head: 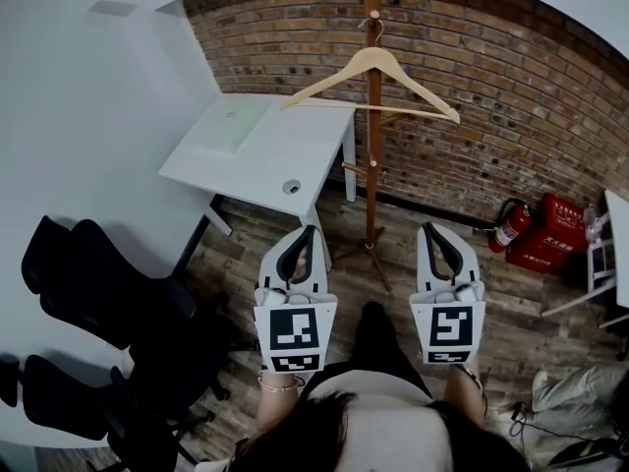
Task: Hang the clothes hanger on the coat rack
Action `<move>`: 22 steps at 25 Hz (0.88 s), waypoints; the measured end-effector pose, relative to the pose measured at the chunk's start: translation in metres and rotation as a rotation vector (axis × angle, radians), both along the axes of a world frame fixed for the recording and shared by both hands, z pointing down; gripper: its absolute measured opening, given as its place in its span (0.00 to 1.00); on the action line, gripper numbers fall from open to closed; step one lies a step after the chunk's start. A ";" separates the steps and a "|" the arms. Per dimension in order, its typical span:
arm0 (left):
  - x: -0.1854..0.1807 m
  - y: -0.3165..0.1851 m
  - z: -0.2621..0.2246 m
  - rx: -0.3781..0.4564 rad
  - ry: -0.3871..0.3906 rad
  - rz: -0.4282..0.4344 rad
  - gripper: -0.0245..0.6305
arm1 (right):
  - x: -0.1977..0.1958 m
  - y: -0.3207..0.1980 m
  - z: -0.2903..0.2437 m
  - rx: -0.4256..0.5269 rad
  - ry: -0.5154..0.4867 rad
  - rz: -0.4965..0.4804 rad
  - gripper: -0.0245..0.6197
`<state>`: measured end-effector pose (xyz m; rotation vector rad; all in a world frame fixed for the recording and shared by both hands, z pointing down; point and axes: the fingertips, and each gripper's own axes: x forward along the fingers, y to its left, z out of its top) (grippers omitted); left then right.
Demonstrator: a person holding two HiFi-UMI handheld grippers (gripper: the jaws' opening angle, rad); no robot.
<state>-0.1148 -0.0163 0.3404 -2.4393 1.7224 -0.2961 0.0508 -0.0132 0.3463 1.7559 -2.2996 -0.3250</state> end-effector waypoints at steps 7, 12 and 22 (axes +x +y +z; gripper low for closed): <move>0.004 0.017 0.003 -0.005 -0.002 0.005 0.05 | 0.003 0.017 0.003 0.000 0.008 0.005 0.10; 0.005 0.026 0.007 -0.008 -0.003 0.008 0.05 | 0.003 0.025 0.005 0.004 0.011 0.008 0.10; 0.006 0.036 0.008 -0.002 -0.003 0.012 0.05 | 0.005 0.036 0.005 0.013 0.009 0.015 0.10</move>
